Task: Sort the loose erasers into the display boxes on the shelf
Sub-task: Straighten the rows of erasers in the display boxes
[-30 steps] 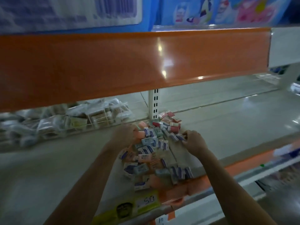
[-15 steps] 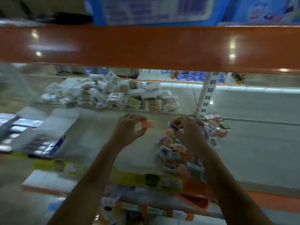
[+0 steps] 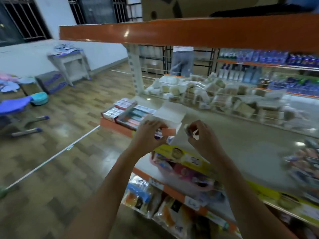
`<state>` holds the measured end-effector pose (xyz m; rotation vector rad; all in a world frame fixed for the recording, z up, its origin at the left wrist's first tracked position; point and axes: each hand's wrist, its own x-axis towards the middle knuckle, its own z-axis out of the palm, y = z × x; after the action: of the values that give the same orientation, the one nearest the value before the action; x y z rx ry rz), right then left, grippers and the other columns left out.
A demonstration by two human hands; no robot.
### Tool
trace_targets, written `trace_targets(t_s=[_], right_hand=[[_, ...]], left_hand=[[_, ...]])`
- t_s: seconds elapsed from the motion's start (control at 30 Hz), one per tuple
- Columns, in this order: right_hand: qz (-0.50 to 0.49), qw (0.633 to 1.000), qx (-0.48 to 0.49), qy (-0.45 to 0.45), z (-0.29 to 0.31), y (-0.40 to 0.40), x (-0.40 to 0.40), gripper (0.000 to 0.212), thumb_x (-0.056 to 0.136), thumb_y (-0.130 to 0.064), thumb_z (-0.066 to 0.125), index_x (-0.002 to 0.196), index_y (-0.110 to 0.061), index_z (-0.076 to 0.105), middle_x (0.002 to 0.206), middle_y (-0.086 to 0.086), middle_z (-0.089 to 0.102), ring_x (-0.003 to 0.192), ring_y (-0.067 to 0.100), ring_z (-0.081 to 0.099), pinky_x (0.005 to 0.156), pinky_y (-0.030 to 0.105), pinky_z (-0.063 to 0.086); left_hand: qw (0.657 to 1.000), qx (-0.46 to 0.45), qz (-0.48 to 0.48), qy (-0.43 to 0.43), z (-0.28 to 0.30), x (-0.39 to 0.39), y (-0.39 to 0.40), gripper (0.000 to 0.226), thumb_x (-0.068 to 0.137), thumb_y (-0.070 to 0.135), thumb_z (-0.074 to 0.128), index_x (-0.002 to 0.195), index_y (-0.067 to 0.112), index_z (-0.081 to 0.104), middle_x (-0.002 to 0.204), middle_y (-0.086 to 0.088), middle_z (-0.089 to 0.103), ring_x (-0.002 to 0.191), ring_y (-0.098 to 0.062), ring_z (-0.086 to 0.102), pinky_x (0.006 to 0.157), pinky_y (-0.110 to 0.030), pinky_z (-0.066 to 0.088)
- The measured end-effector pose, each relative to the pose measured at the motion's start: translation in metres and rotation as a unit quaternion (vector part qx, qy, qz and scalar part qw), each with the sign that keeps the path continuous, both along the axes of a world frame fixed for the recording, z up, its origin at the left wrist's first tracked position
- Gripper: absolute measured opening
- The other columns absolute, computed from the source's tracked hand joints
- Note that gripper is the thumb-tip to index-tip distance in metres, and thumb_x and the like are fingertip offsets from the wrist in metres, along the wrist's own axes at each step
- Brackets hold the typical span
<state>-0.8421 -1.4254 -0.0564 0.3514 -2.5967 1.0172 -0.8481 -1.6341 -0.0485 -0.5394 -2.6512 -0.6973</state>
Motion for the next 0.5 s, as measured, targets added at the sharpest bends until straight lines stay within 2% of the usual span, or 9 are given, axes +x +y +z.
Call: trace_targets(t_s=[0.1,0.23,0.37,0.5], right_hand=[[0.017,1.0,0.024,0.0,-0.005,-0.04,-0.011,0.019,0.083,-0.017,0.065,0.099,-0.009,0.059,0.097,0.007,0.062,0.09,0.024,0.055,0.074,0.032,0.042],[0.025,0.998,0.06,-0.016,-0.009,-0.068,-0.032,0.021,0.082,-0.017,0.066,0.103,-0.015,0.064,0.096,0.004,0.063,0.091,0.023,0.057,0.075,0.03,0.044],[0.0,0.994,0.11,-0.017,-0.012,-0.08,-0.063,0.026,0.085,-0.019,0.063,0.111,-0.017,0.066,0.1,0.005,0.059,0.097,0.022,0.053,0.075,0.028,0.039],[-0.024,0.985,0.168,-0.029,-0.017,-0.085,-0.091,0.026,0.087,-0.019,0.06,0.113,-0.015,0.066,0.105,0.006,0.058,0.104,0.022,0.05,0.08,0.029,0.042]], left_hand=[[1.0,-0.005,0.023,-0.011,-0.007,-0.003,-0.045,0.043,0.069,0.046,0.054,0.098,0.018,0.069,0.09,-0.001,0.069,0.087,-0.025,0.061,0.077,-0.034,0.048],[0.999,0.019,0.027,-0.02,-0.014,-0.015,-0.081,0.031,0.072,0.033,0.067,0.099,0.018,0.069,0.092,0.0,0.069,0.085,-0.021,0.06,0.075,-0.04,0.051],[1.0,0.02,0.02,-0.013,-0.021,-0.041,-0.102,0.032,0.072,0.03,0.07,0.102,0.018,0.069,0.095,0.0,0.069,0.089,-0.023,0.061,0.077,-0.04,0.051],[1.0,0.022,0.001,-0.008,-0.022,-0.073,-0.111,0.032,0.074,0.03,0.069,0.103,0.018,0.069,0.095,0.001,0.068,0.089,-0.021,0.059,0.076,-0.035,0.048]])
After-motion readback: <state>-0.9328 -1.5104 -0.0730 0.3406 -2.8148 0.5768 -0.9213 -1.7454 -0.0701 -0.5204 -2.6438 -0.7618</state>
